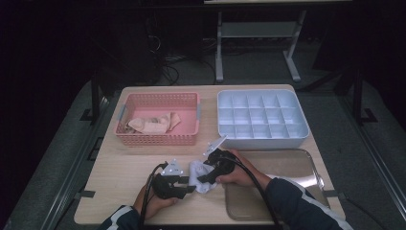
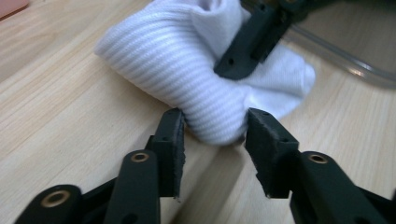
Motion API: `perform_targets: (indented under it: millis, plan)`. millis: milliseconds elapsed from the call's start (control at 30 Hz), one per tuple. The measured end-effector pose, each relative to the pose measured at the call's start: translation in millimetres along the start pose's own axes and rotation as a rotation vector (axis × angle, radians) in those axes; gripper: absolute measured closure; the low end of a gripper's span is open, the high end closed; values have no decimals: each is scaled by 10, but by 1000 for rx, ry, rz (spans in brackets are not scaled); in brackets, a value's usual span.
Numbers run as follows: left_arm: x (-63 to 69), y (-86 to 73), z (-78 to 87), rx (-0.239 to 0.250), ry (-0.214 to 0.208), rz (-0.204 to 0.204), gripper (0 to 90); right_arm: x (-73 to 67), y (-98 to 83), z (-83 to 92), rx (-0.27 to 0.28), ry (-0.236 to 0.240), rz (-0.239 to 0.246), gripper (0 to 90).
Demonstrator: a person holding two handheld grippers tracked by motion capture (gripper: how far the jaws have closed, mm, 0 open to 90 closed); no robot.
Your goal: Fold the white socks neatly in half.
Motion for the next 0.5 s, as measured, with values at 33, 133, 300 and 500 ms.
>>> perform_targets:
  millis: [33, 133, 300, 500]
  plan:
    - [-9, -22, 22, -10, 10, -24, 533, -16, 2, -1, -3, 9, -1, 371]
    - [-57, -96, 117, -24, 67, -116, 449, -47, 3, -5, -5, 34, 0, 473]
    - [-284, -263, 350, 3, 120, -79, 354, -70, 1, -9, 6, 79, -24, 581]
    - [-593, -438, 365, 1, 169, 16, 260, -106, 16, 8, 10, 62, 12, 636]
Point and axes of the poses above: each handheld gripper's, and its own axes: z roughly backward along the jaws, y roughly out of its top, x roughly to its right, the point moved 9 cm from there along -z, roughly forward along the jaws, and after that the axes turned 11 degrees about y, right-handed, at the moved point
